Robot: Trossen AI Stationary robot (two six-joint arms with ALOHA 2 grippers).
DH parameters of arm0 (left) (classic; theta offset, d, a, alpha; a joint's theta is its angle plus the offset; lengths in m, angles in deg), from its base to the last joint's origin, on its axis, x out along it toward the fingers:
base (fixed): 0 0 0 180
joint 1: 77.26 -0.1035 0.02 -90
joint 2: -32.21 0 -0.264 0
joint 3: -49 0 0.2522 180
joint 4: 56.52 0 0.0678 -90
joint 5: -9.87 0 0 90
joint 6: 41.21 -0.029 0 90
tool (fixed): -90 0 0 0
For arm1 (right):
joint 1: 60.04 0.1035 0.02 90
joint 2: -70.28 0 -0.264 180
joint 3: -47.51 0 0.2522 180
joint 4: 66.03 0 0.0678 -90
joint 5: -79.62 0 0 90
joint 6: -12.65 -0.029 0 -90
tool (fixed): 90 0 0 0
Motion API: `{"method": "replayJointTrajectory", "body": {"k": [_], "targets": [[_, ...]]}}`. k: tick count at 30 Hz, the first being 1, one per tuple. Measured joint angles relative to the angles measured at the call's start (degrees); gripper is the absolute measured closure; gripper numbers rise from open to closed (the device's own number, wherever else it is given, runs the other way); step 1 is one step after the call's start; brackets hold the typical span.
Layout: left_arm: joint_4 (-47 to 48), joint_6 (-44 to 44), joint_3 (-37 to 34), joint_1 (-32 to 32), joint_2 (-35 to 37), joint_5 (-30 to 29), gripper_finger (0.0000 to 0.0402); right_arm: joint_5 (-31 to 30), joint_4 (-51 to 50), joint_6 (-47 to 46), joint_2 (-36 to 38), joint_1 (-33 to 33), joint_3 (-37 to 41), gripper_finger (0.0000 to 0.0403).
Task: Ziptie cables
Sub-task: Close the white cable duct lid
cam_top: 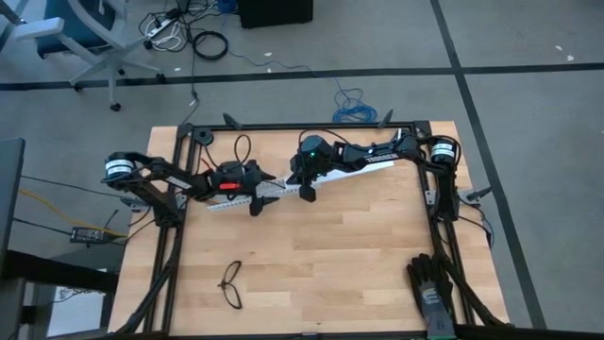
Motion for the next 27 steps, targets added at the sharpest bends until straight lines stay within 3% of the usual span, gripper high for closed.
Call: {"method": "replayJointTrajectory", "body": {"k": [7, 15, 22, 27], "targets": [[0.03, 1.67, 0.00, 0.28, -0.02, 0.31, 0.0014, -0.04, -2.38, -0.29, 0.01, 0.00, 0.00, 0.0403], [2.27, 4.41, 0.00, 0.33, -0.02, -3.38, 0.0014, -0.15, -4.45, -0.75, 0.01, -0.22, 0.00, 0.0403], [4.02, 2.56, -0.01, 0.33, -0.07, -4.79, 0.0014, -0.15, -4.38, -0.75, 0.01, -0.22, 0.00, 0.0403], [4.92, -0.46, -0.01, 0.35, -0.78, -9.20, 0.0014, -0.13, -4.24, -0.81, 0.01, -0.46, 0.00, 0.0403]]}}
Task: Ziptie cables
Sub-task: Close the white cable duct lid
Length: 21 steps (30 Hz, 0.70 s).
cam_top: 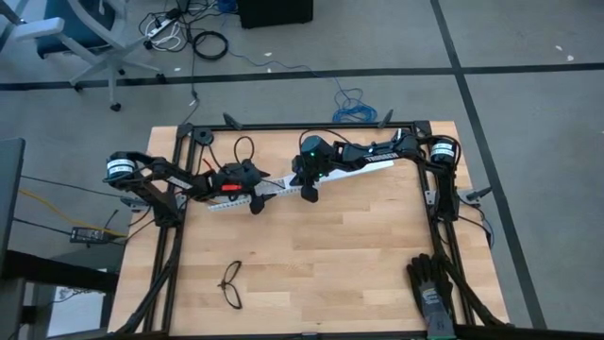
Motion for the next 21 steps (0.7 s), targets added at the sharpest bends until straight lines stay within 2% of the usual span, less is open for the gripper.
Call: {"method": "replayJointTrajectory", "body": {"k": [6, 12, 16, 21], "targets": [[0.06, 0.51, -0.01, -0.02, -0.05, -0.94, 0.0014, 0.02, 0.16, 0.22, -0.01, 0.00, 0.00, 0.0403], [-3.01, 5.89, -0.01, -0.04, -0.07, -0.11, 0.0014, 0.11, 0.82, 0.66, 0.01, -0.09, 0.00, 0.0403], [-1.55, 4.69, 0.79, 0.18, -0.07, 3.77, 0.0014, 0.13, 0.83, 0.85, 0.01, -0.43, 0.00, 0.0403], [0.23, -0.06, 2.29, 1.50, -0.78, 3.44, 0.0014, 0.16, 1.17, 0.85, 0.01, -0.74, 0.00, 0.0403]]}}
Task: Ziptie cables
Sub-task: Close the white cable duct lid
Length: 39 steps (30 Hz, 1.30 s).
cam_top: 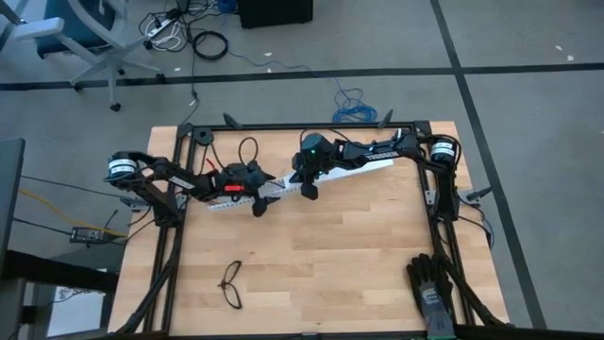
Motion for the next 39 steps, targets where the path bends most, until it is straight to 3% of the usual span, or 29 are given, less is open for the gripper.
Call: {"method": "replayJointTrajectory", "body": {"k": [6, 14, 20, 25, 29, 39], "targets": [[0.07, -1.31, 1.02, 0.22, -4.34, -1.44, 0.0041, 0.15, -1.30, -0.18, 0.00, -0.38, 0.00, 0.0403], [-0.45, 0.08, 1.02, 0.24, -4.95, -2.25, 0.0100, -0.45, -3.76, -0.73, -0.90, -0.39, -0.17, 0.0403], [-0.30, 0.06, 1.02, 0.22, -4.95, -2.77, 0.0156, 1.33, 5.83, -1.53, -5.06, 1.03, -0.26, 0.0403], [-0.39, 0.39, 1.06, 0.24, -4.93, -2.83, 0.0187, 0.76, 5.60, -1.28, -4.76, 1.04, -0.23, 0.0403], [-0.40, 0.44, 1.12, 0.24, -4.93, -2.83, 0.0182, 2.31, 6.22, -0.36, -2.97, 0.70, -0.02, 0.0403], [-0.02, 0.75, 1.10, 0.24, -4.93, -2.84, 0.0127, 2.75, 4.68, 0.96, 1.60, 1.35, 0.00, 0.0403]]}}
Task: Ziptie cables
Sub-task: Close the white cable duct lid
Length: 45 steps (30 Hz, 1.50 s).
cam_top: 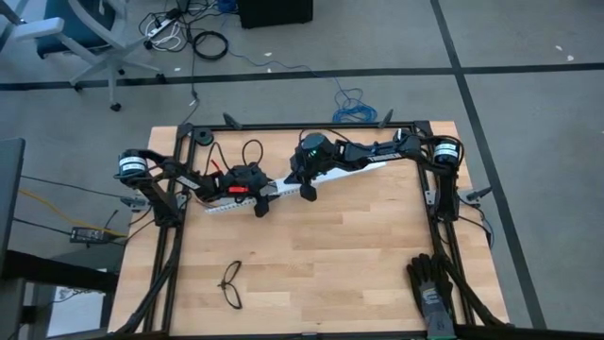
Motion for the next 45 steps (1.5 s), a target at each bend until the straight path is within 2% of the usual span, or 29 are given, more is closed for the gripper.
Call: {"method": "replayJointTrajectory", "body": {"k": [6, 13, 18, 25, 31, 35, 40, 45], "targets": [[0.26, 0.14, -0.09, 0.02, 0.00, 1.23, 0.0101, 0.02, -0.58, 0.02, 0.17, -0.03, 0.00, 0.0403], [-0.41, -0.35, -0.71, 0.02, 0.57, 1.77, 0.0099, 0.02, -0.68, -0.31, 0.19, -0.32, -0.01, 0.0403], [-1.74, 0.57, -3.99, 0.02, 2.69, 1.73, 0.0099, -0.36, -1.62, -0.35, 0.19, -0.41, -0.02, 0.0403], [-11.79, 4.96, -11.52, 0.04, 5.88, 0.77, 0.0099, -1.16, -3.45, -0.90, 0.10, -0.59, -0.04, 0.0403], [-11.61, 7.00, -11.80, 0.04, 5.67, 0.59, 0.0100, -2.91, -3.56, -1.12, -2.16, -0.28, -0.02, 0.0403], [-10.93, 6.82, -10.96, 0.04, 5.68, 0.56, 0.0120, -2.98, -1.02, -2.49, -4.55, 0.33, -0.14, 0.0403], [-10.19, 6.54, -10.56, 0.04, 5.70, 0.42, 0.0179, -3.07, 4.50, -2.51, -6.77, 1.25, -0.87, 0.0403], [-10.07, 6.54, -10.38, 0.04, 5.70, 0.02, 0.0229, -3.31, 4.80, -1.04, -7.00, 1.69, -2.42, 0.0403]]}}
